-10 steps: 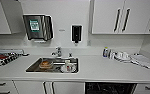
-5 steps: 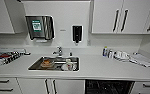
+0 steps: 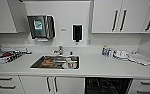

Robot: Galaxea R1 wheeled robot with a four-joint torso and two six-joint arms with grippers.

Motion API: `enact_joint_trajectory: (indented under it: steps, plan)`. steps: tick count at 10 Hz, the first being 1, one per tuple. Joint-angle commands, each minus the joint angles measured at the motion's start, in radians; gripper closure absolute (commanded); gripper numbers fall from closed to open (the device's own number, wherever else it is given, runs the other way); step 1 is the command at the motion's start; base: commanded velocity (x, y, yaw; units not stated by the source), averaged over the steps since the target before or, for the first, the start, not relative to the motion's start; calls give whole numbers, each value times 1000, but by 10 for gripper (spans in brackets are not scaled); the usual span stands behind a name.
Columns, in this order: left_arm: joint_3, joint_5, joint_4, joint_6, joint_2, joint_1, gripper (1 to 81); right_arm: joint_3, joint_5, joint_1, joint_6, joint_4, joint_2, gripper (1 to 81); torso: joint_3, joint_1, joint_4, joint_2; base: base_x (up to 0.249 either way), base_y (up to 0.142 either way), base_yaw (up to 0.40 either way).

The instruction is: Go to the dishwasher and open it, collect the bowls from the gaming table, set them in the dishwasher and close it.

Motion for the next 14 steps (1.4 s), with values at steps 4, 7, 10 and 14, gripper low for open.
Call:
enact_joint_trajectory:
  steps: [4, 7, 10, 14]
  plan:
    - [9, 48, 2, 2, -20, -59, 10, -28, -59, 36, -14, -10, -9, 10, 0, 0, 0, 0, -73, 0, 0]
    - [5, 46, 2, 2, -17, -58, 10, -74, -58, -1, -89, -10, 25, 10, 0, 0, 0, 0, -49, 0, 0]
    - [-36, 48, 6, 4, 8, -59, 10, -137, -29, -77, -279, -13, 108, 10, 0, 0, 0, 0, 0, 0, 0]
    - [-228, 48, 6, 5, 100, -59, 10, -196, 50, -191, -488, -14, 216, 10, 0, 0, 0, 0, 0, 0, 0]
